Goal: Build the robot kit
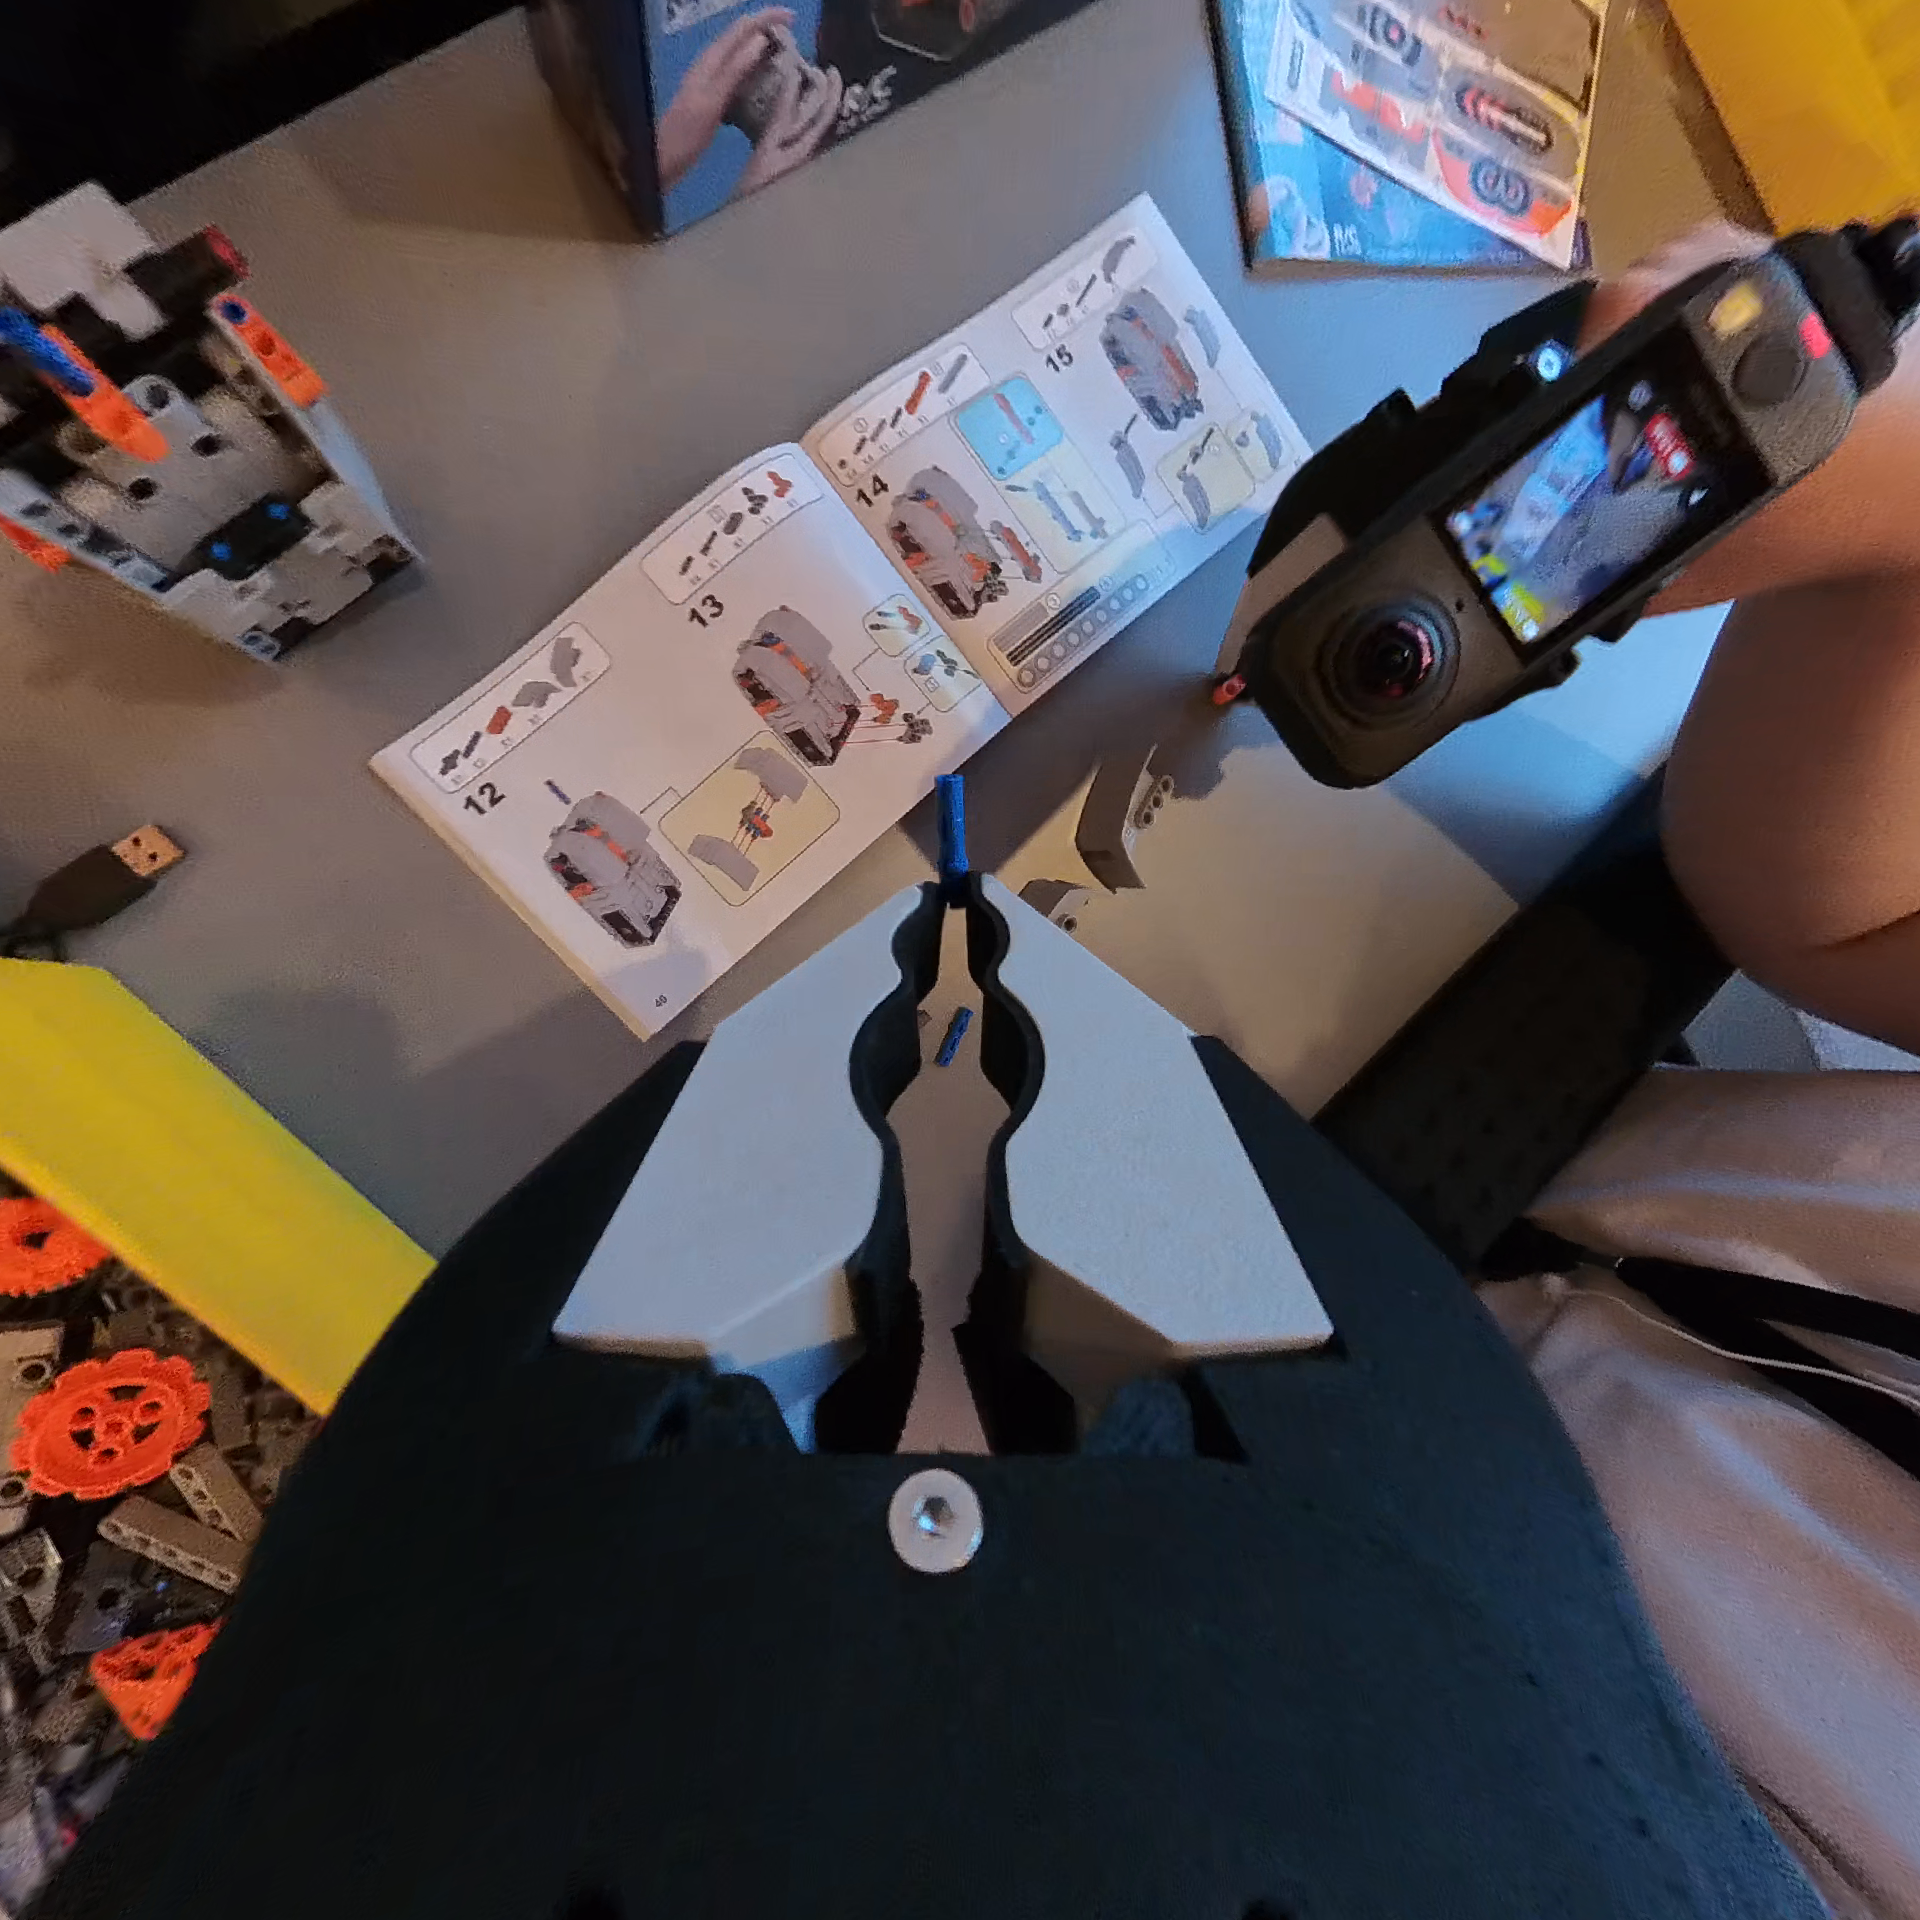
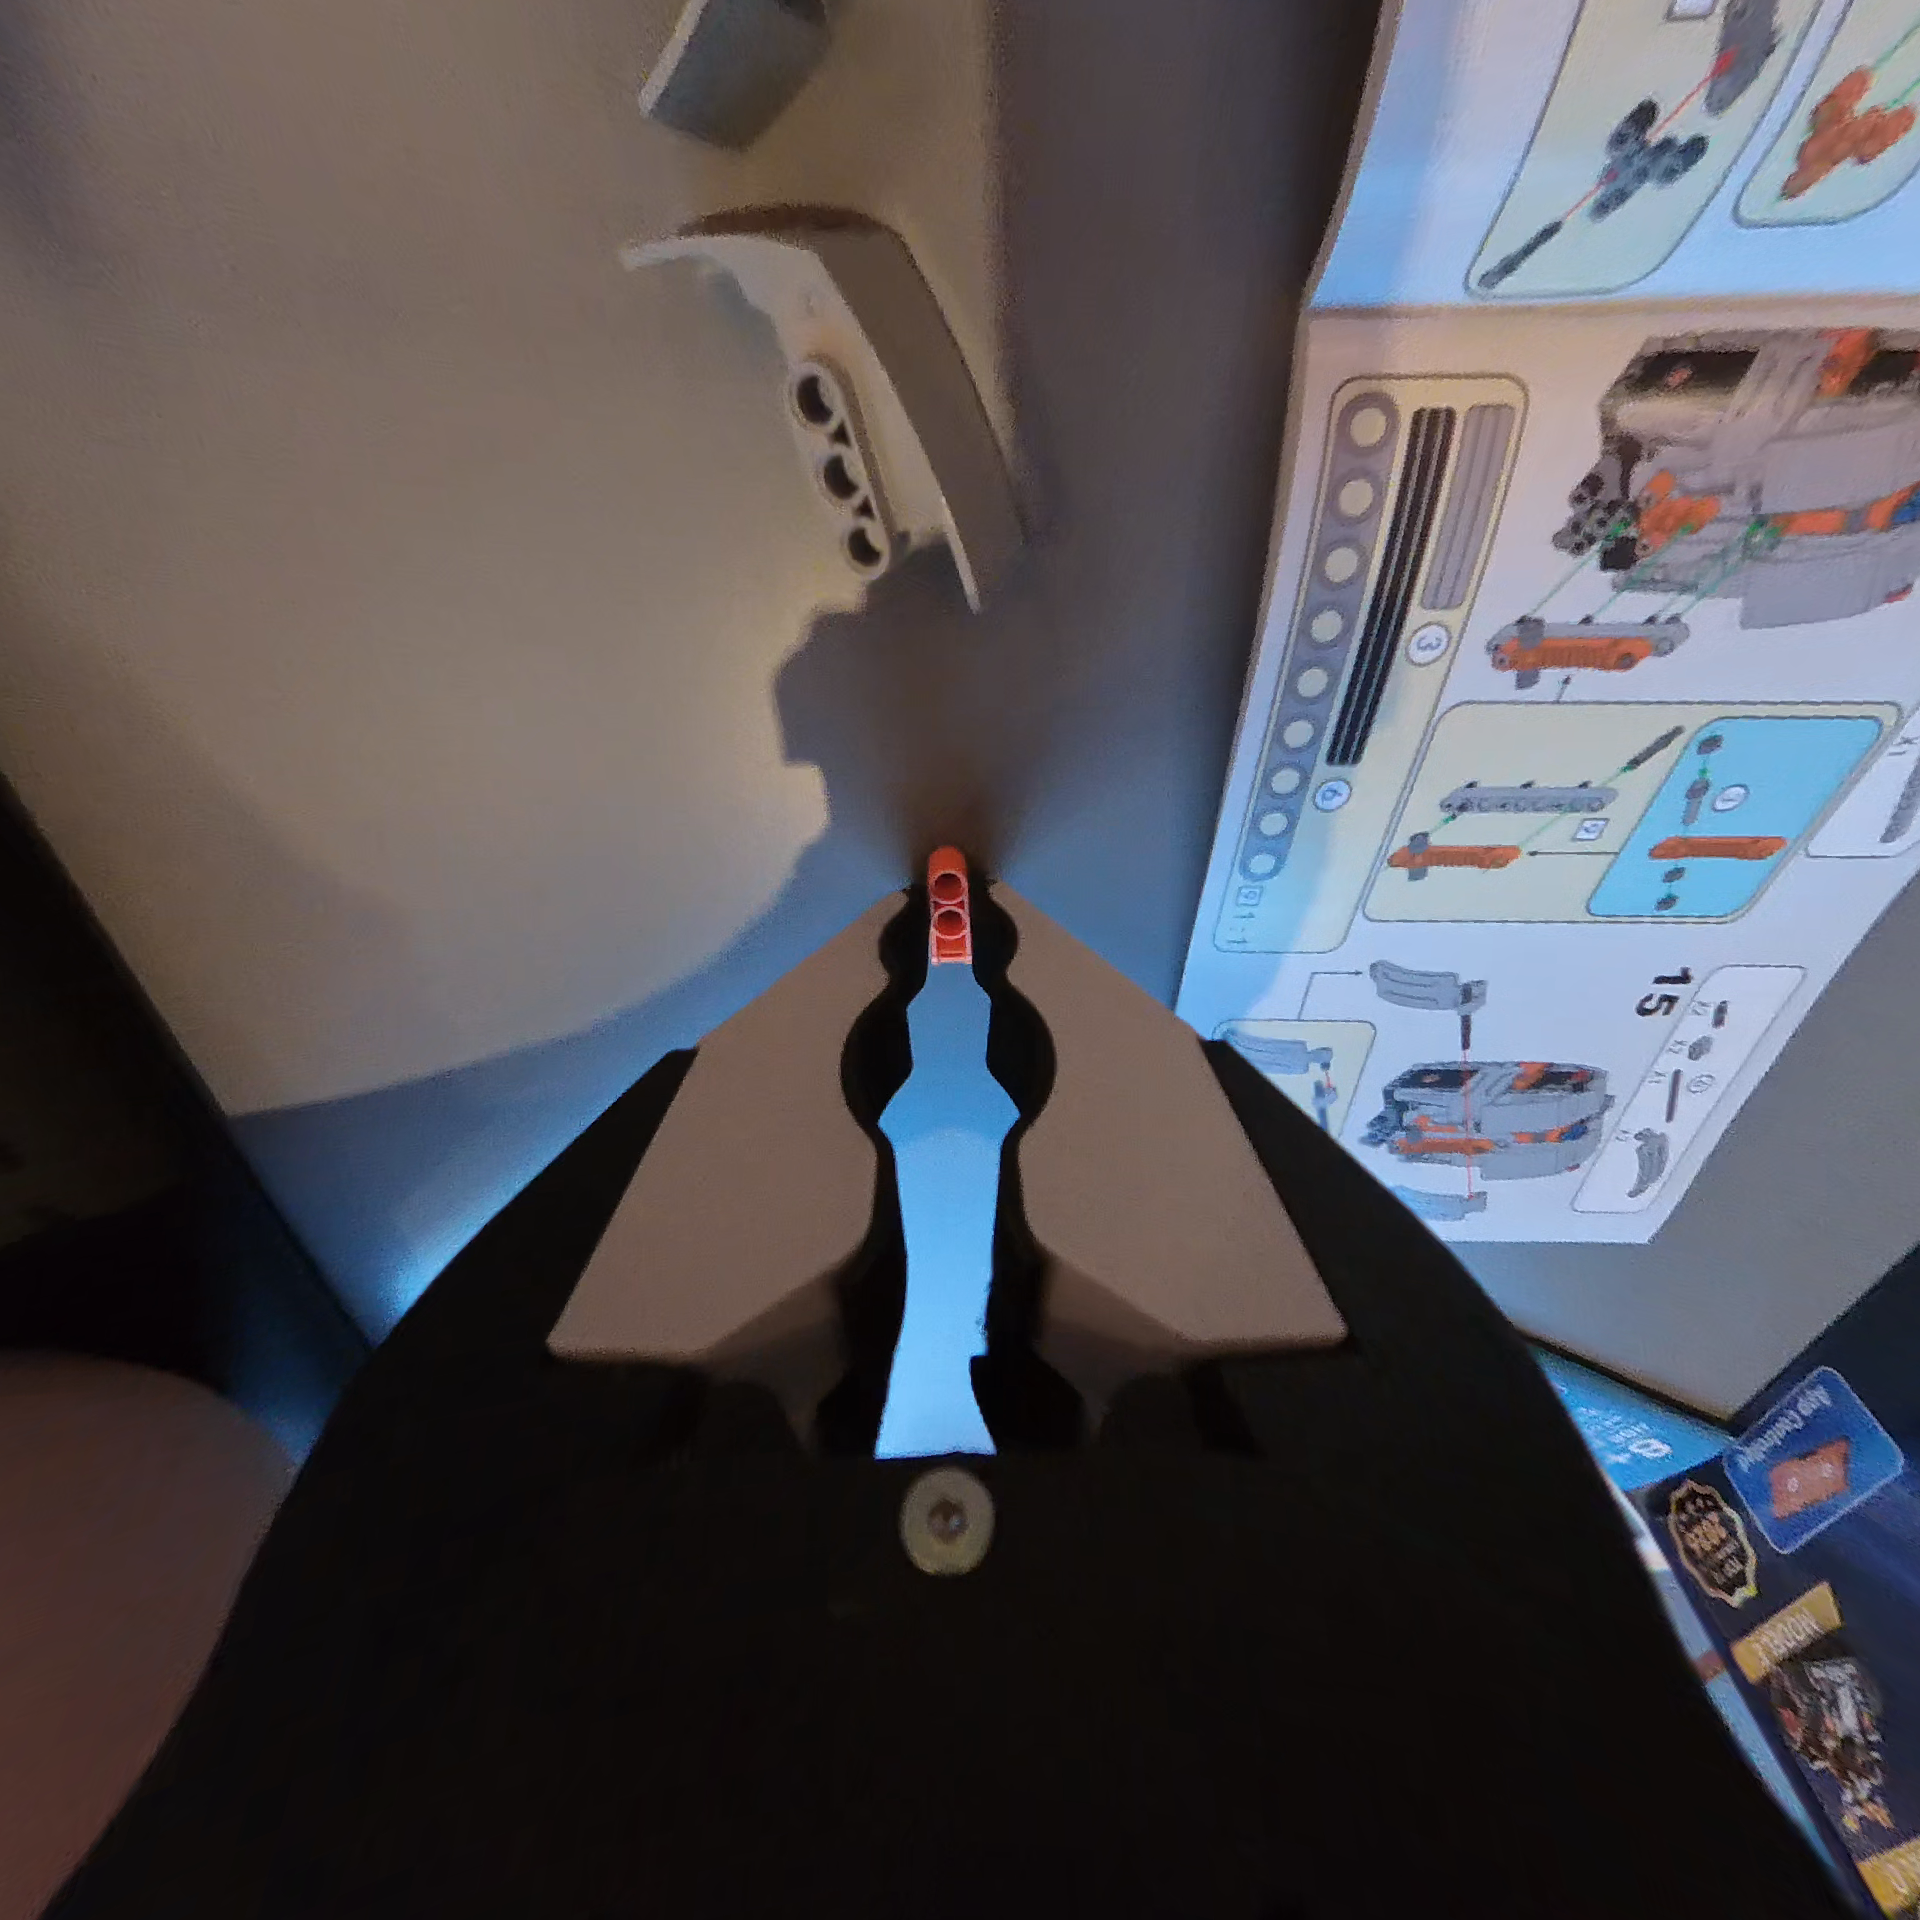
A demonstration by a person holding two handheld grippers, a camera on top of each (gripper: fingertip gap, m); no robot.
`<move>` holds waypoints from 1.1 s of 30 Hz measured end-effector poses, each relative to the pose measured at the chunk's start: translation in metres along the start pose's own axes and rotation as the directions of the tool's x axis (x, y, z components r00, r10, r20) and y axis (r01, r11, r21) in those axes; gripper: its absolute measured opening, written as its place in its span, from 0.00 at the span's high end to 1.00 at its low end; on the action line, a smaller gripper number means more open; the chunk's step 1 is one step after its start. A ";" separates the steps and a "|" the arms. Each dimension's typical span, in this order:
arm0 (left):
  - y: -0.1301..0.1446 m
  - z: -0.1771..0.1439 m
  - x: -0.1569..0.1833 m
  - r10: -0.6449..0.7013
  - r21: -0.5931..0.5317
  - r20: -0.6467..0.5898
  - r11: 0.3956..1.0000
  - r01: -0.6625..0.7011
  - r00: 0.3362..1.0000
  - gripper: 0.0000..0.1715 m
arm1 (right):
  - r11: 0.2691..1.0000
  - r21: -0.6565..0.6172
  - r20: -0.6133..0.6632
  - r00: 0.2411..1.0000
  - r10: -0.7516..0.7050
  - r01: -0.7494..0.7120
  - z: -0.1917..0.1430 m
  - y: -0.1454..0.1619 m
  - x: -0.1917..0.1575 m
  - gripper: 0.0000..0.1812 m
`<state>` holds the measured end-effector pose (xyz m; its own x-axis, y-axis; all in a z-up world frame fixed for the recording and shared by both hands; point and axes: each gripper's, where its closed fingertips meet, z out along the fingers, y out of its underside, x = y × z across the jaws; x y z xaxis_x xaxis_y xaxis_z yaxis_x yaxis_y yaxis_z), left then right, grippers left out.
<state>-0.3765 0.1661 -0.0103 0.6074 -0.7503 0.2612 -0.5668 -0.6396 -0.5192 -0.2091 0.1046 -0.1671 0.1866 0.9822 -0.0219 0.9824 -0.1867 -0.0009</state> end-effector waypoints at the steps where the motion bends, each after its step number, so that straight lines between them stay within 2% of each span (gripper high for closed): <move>1: 0.000 -0.003 -0.001 -0.006 0.016 -0.003 1.000 0.006 1.000 0.99 | 1.000 -0.011 -0.005 1.000 -0.002 0.002 0.000 0.000 0.000 0.96; 4: -0.003 -0.006 0.006 0.017 0.041 -0.034 0.999 -0.015 0.999 0.99 | 0.999 0.034 0.037 0.999 0.004 -0.006 -0.001 -0.002 -0.004 0.92; 7: -0.004 0.003 0.023 0.086 0.007 -0.096 0.996 -0.086 0.992 0.99 | 0.975 0.213 0.070 0.996 0.054 -0.068 -0.026 -0.004 0.000 0.89; 8: -0.003 0.008 0.030 0.119 -0.017 -0.113 0.992 -0.122 0.986 0.99 | 0.952 0.299 0.042 0.997 0.059 -0.069 -0.041 -0.006 0.006 0.88; 10: 0.003 0.020 0.046 0.200 -0.081 -0.153 0.973 -0.214 0.968 0.99 | 0.855 0.518 -0.106 0.994 0.027 0.032 -0.085 -0.022 0.019 0.86; 12: 0.011 0.031 0.063 0.285 -0.146 -0.199 0.937 -0.316 0.938 0.99 | 0.690 0.692 -0.233 0.970 -0.069 0.215 -0.131 -0.045 0.005 0.86; 14: 0.018 0.037 0.079 0.346 -0.180 -0.249 0.901 -0.394 0.905 0.99 | 0.533 0.745 -0.377 0.912 -0.160 0.401 -0.160 -0.064 -0.015 0.86; 16: 0.020 0.040 0.091 0.365 -0.188 -0.284 0.886 -0.425 0.887 0.99 | 0.460 0.739 -0.454 0.868 -0.199 0.492 -0.167 -0.074 -0.026 0.86; 21: 0.022 0.039 0.104 0.411 -0.175 -0.310 0.862 -0.476 0.857 0.98 | 0.412 0.761 -0.441 0.865 -0.240 0.502 -0.166 -0.082 -0.034 0.92; 30: 0.021 0.037 0.111 0.423 -0.149 -0.345 0.856 -0.494 0.838 0.98 | 0.423 0.768 -0.399 0.876 -0.272 0.481 -0.160 -0.084 -0.040 0.95; 33: 0.020 0.036 0.114 0.437 -0.134 -0.354 0.851 -0.508 0.827 0.98 | 0.404 0.786 -0.375 0.881 -0.289 0.468 -0.163 -0.082 -0.044 0.98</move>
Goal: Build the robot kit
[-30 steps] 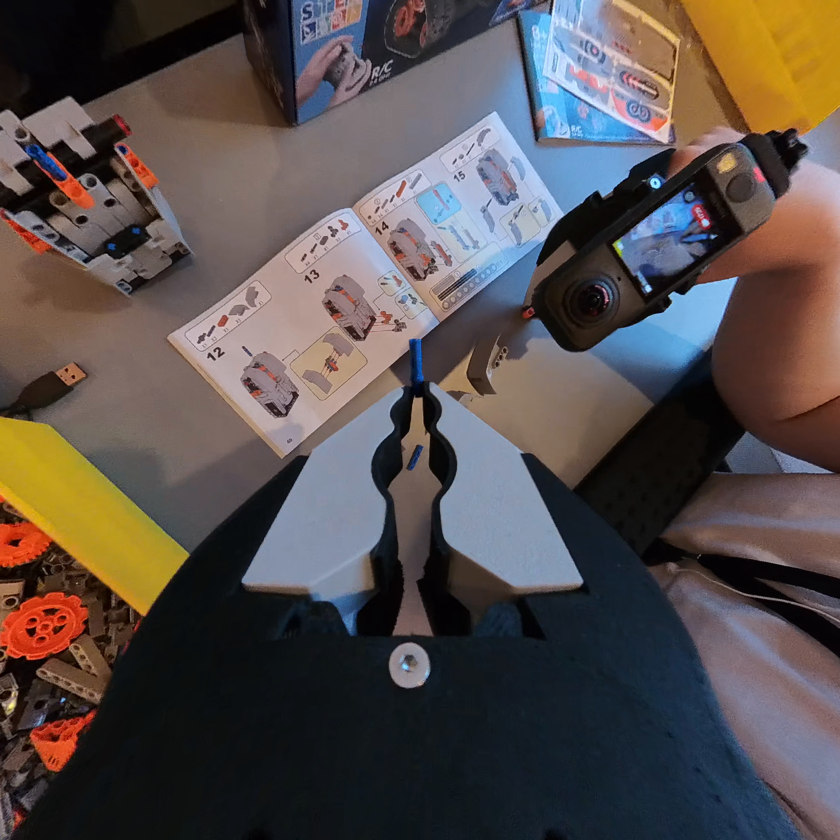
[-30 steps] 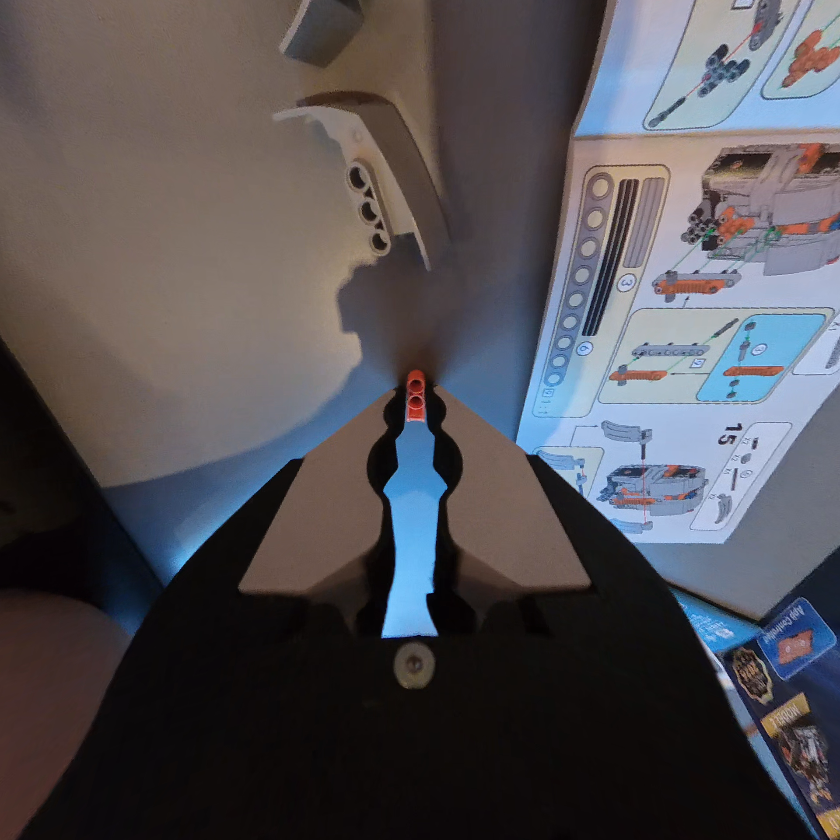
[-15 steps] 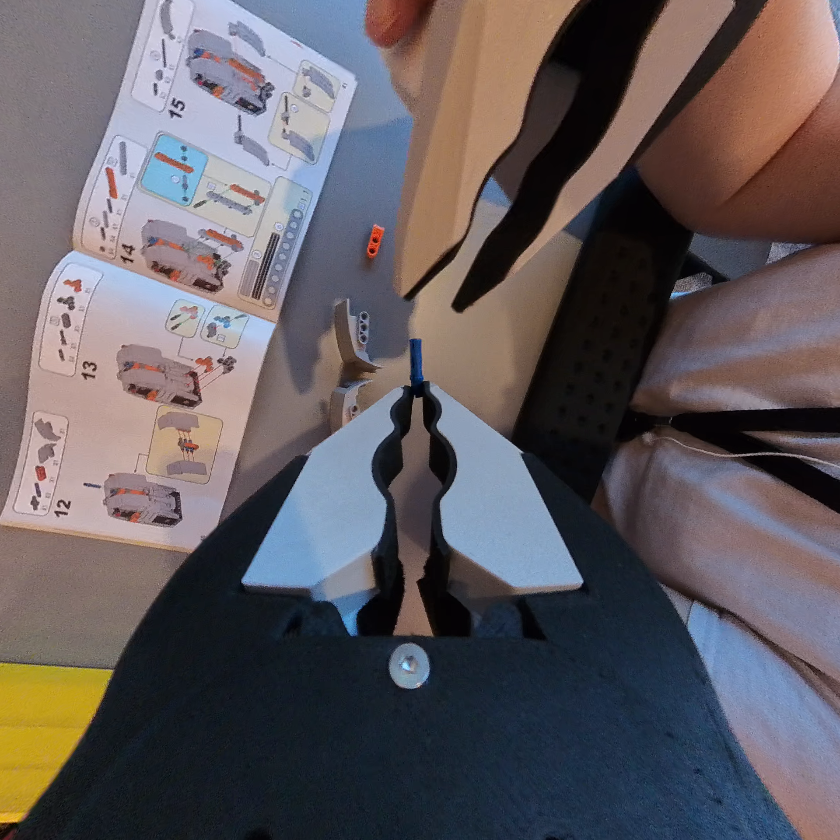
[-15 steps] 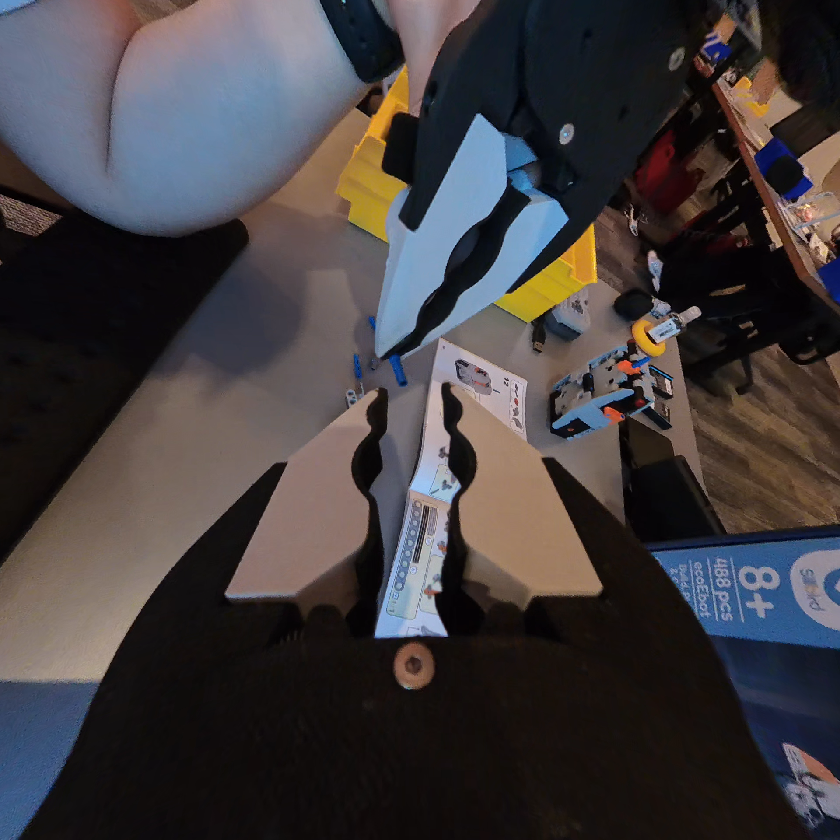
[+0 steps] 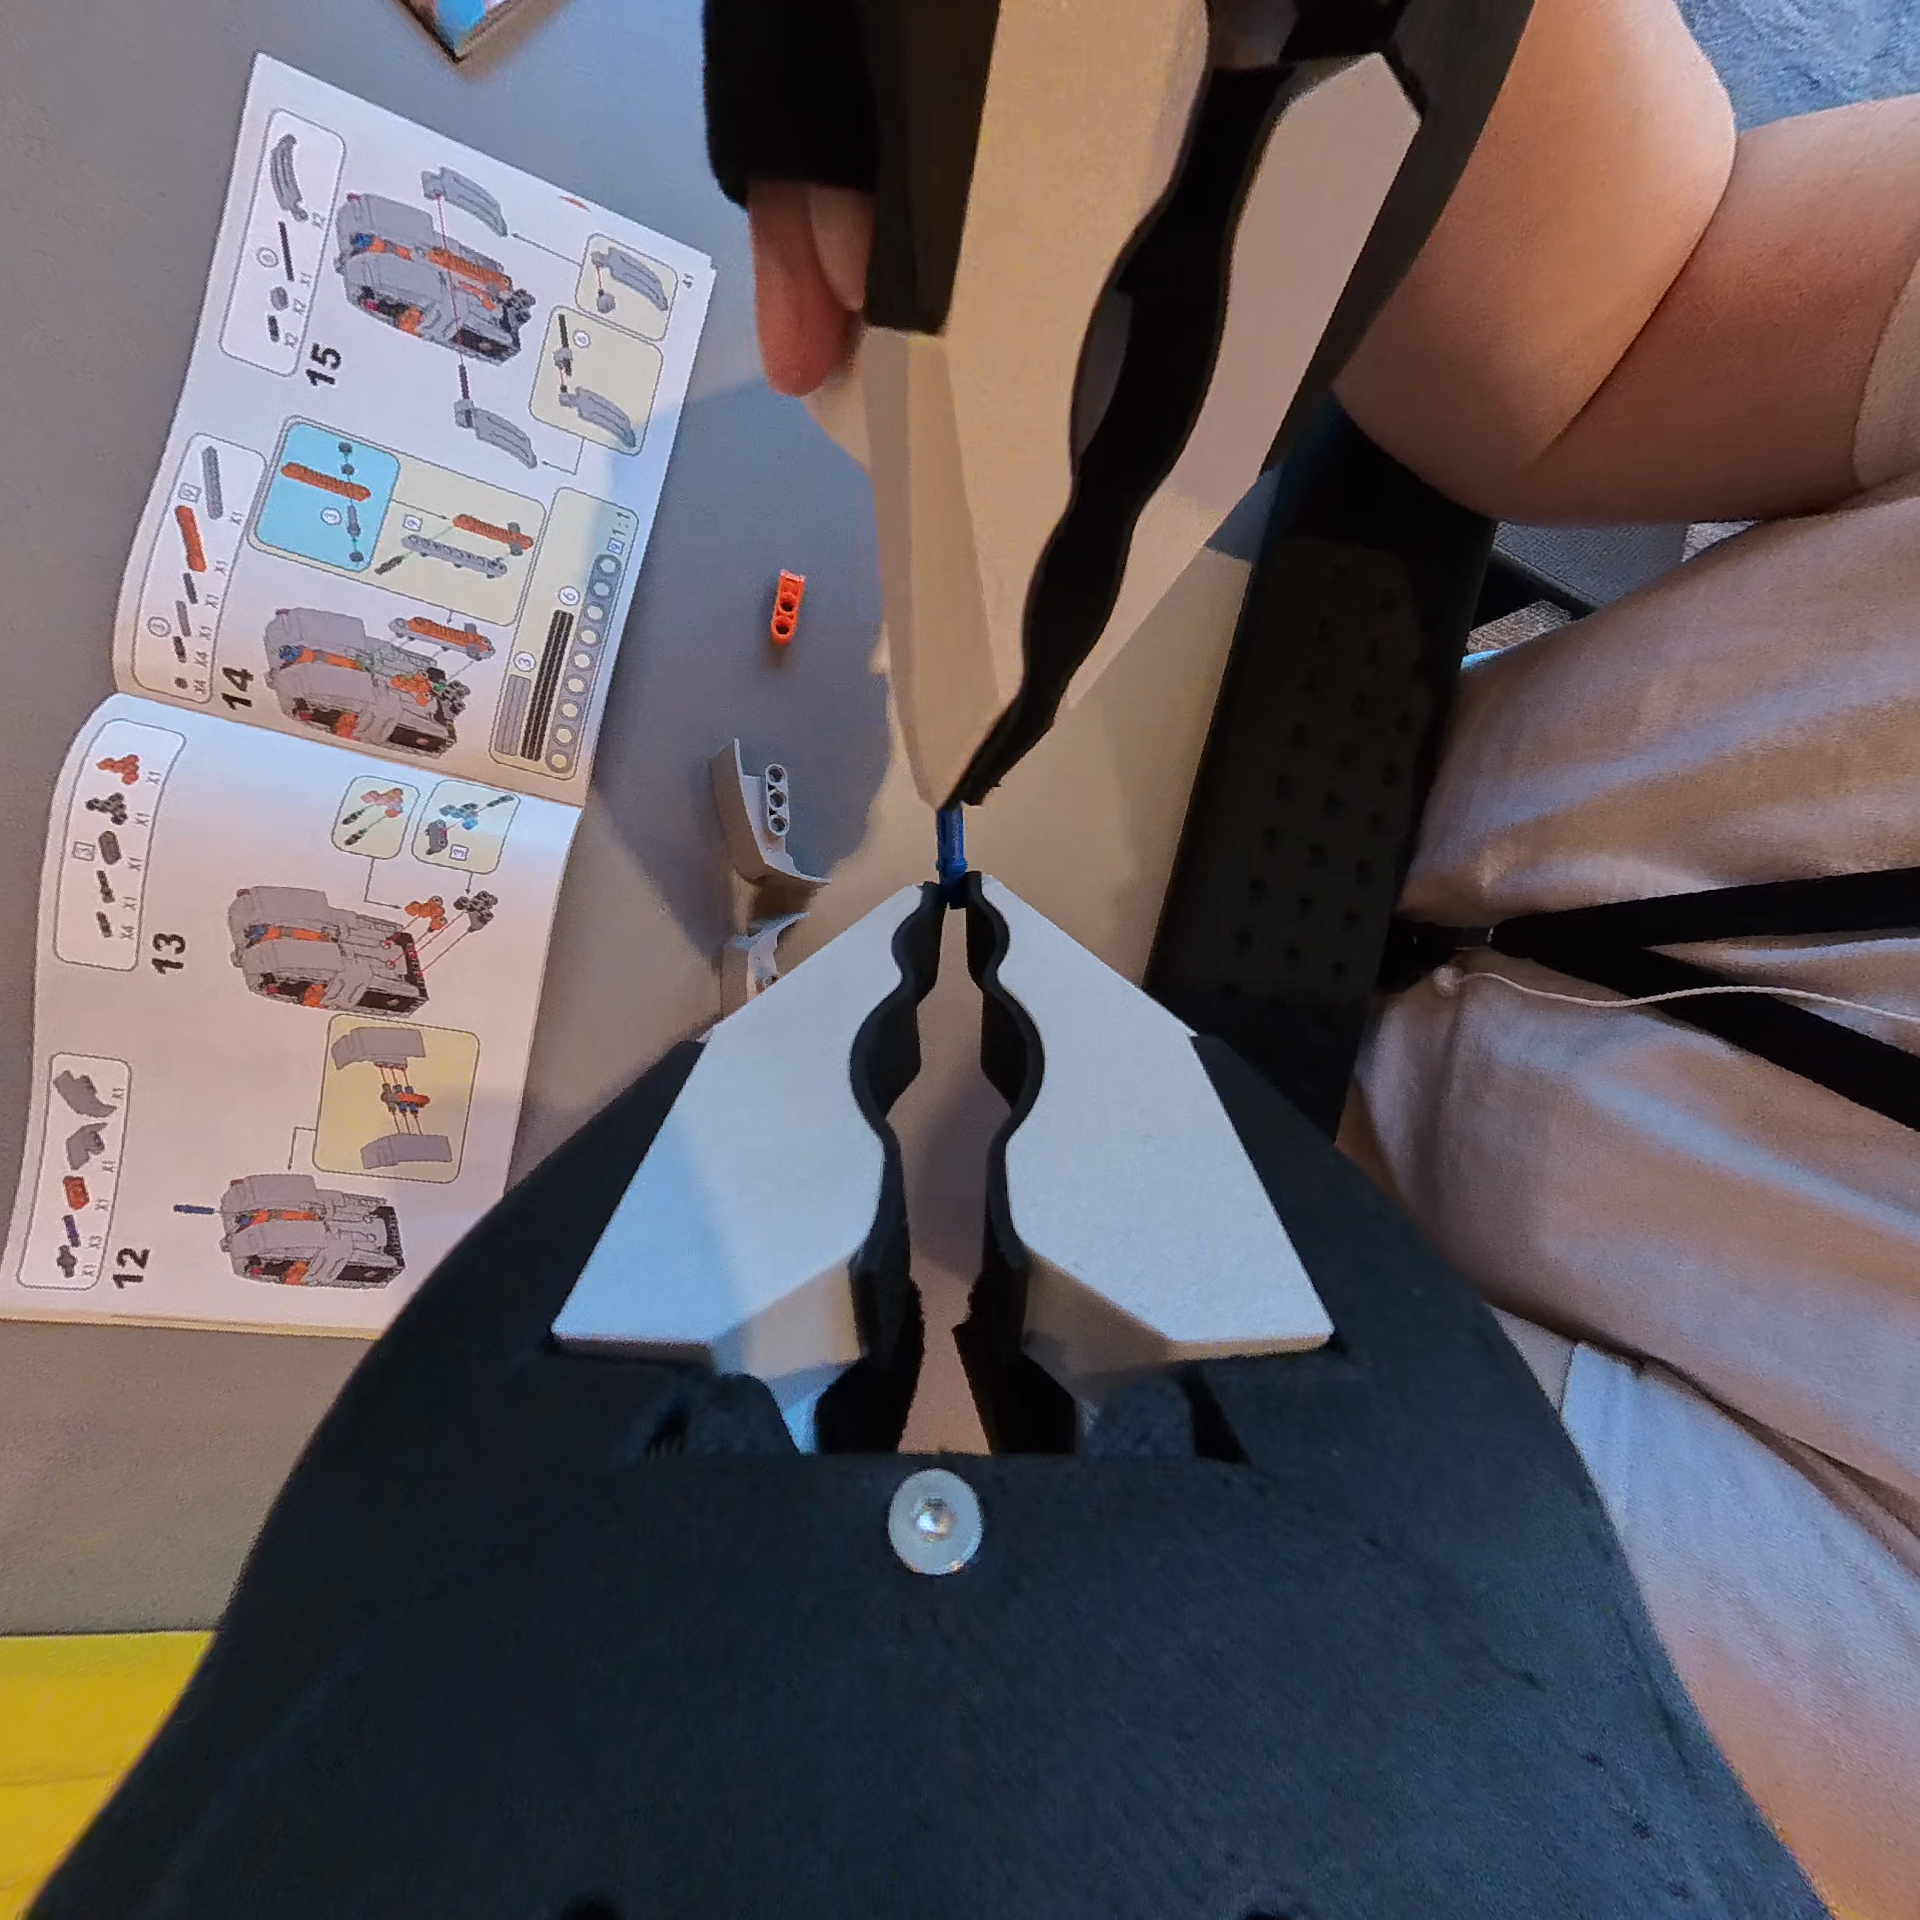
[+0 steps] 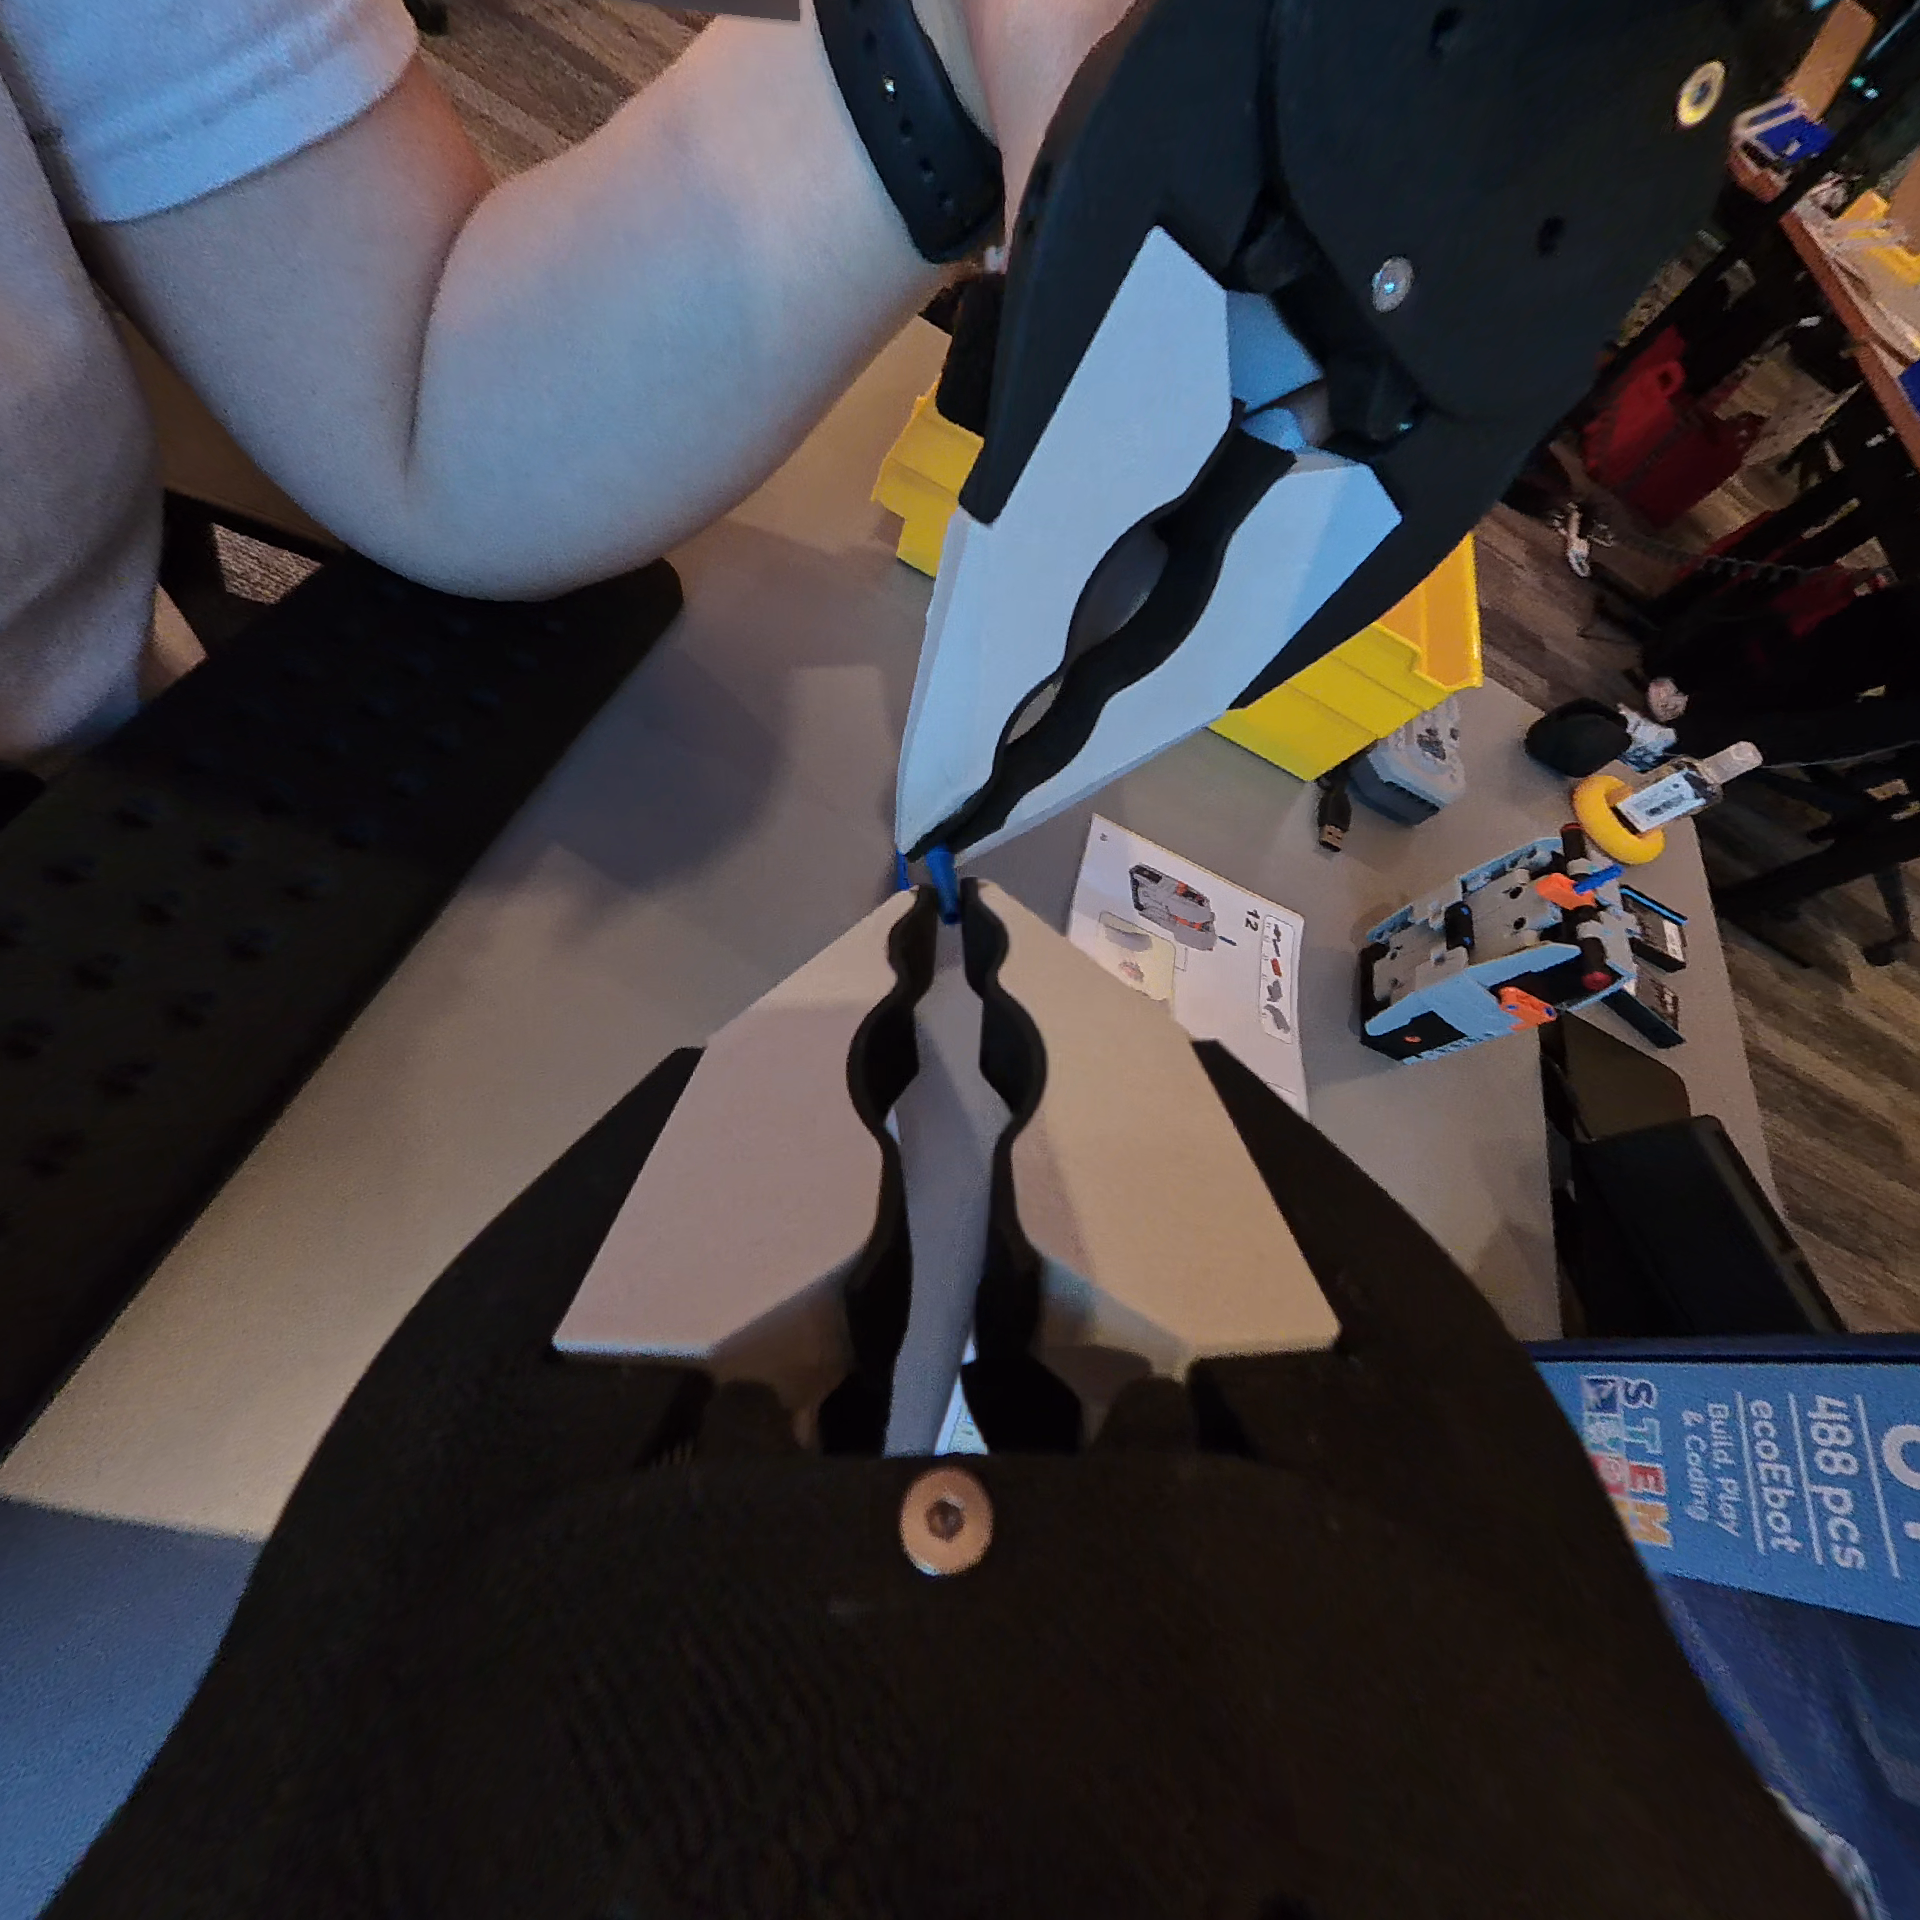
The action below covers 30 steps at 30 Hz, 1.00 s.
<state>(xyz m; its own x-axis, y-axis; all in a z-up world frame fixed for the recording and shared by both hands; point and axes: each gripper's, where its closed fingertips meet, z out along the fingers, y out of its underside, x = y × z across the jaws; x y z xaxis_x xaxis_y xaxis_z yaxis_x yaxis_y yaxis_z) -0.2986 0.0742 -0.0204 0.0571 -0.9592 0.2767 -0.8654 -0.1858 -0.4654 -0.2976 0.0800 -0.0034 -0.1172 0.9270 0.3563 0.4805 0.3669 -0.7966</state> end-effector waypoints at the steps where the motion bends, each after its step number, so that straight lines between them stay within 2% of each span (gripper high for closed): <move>1: 0.000 0.000 0.001 0.007 0.002 -0.006 1.000 -0.007 1.000 0.98 | 1.000 0.003 0.009 1.000 0.009 -0.009 0.000 0.000 -0.001 0.98; 8: -0.010 -0.006 0.008 0.054 0.067 -0.043 0.996 -0.051 0.998 0.98 | 0.997 0.066 0.019 0.999 0.030 -0.032 -0.011 -0.008 -0.002 0.98; 15: -0.015 -0.010 0.011 0.082 0.105 -0.053 0.992 -0.076 0.995 0.98 | 0.998 0.060 0.003 1.000 0.018 -0.018 -0.015 -0.011 -0.001 0.98; 18: -0.025 -0.021 0.010 0.078 0.196 -0.073 0.979 -0.063 0.994 0.98 | 0.996 0.093 -0.047 0.999 0.017 -0.013 -0.023 -0.016 0.008 0.98; 21: -0.049 -0.054 0.012 0.079 0.419 -0.151 0.908 -0.009 0.985 0.98 | 0.978 0.199 -0.184 0.983 -0.018 0.055 -0.044 -0.035 0.025 0.99; 24: -0.074 -0.094 0.010 0.103 0.644 -0.190 0.763 0.045 0.976 0.85 | 0.956 0.255 -0.345 0.937 -0.051 0.146 -0.067 -0.052 0.041 0.99; 26: -0.085 -0.107 0.009 0.118 0.716 -0.175 0.697 0.044 0.977 0.80 | 0.946 0.262 -0.420 0.905 -0.066 0.191 -0.079 -0.060 0.047 0.99; 30: -0.106 -0.121 0.017 0.170 0.801 -0.167 0.597 0.033 0.971 0.92 | 0.930 0.272 -0.512 0.856 -0.078 0.248 -0.097 -0.071 0.052 0.99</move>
<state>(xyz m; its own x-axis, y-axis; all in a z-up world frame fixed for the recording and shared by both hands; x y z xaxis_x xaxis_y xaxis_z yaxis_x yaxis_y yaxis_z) -0.2663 0.1030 0.1354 -0.1748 -0.9277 0.3299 -0.1160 -0.3133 -0.9425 -0.2538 0.0947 0.1189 0.3071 0.7245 0.6171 0.1813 0.5920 -0.7853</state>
